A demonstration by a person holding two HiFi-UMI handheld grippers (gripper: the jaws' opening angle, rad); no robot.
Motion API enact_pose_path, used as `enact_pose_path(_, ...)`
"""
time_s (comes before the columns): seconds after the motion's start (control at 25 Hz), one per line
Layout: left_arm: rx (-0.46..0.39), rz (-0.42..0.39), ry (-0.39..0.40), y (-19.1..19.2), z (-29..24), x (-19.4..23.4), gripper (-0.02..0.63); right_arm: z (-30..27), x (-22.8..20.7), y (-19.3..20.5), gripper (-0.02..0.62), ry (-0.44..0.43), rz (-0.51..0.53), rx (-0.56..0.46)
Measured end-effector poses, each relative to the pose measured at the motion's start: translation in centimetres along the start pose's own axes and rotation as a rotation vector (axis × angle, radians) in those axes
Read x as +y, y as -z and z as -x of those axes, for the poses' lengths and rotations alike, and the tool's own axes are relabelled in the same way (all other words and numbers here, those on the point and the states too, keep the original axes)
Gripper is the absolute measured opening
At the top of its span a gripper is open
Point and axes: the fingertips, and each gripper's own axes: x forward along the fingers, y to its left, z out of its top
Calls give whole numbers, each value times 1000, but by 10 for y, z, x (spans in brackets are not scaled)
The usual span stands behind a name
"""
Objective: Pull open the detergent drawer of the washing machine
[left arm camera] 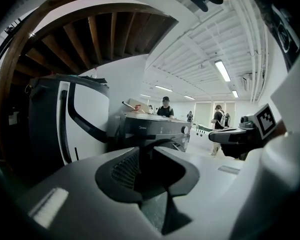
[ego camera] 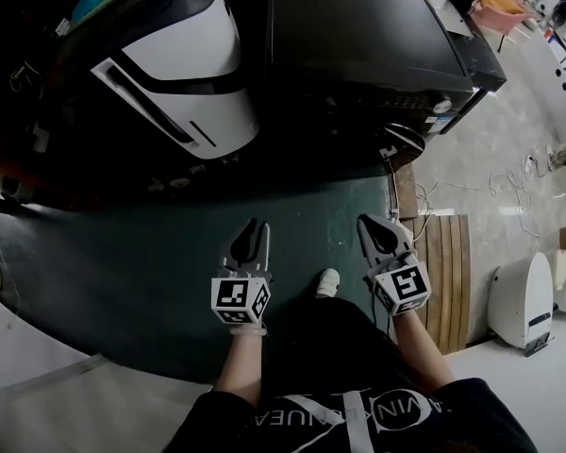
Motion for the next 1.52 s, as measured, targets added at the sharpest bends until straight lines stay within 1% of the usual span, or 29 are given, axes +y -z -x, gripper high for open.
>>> enact_pose_path(0.24,14,6,0,-4,-28,6,69,-26,-17,-2,12,-24,2,8)
enact_pose_path(0.52,27,15,8,-4,-60,6,69,-49,-25,-2,12,-67,-6,6)
enact_pose_path(0.68,20,19,14,-4,-76,6,69,-64,-32,-4,12,-71,-24,-25)
enact_pose_path(0.8,28,12,32,1,-90,5,69,-79,-33,-7,12,-80,-48,-20)
enact_pose_path(1.0,17,27,68,3,-117,6,69,-103,-42,-10,12,-83,-33,-76)
enact_pose_path(1.16,14,64,104,8,-142,7,69,-121,-51,-8,12,-72,-38,-77)
enact_pose_path(1.28,22,88,141,14,-163,7,69,-135,-60,-5,12,-51,-64,-76)
enact_pose_path(1.52,7,214,189,19,-199,13,69,-160,-69,7,12,-38,-100,-53)
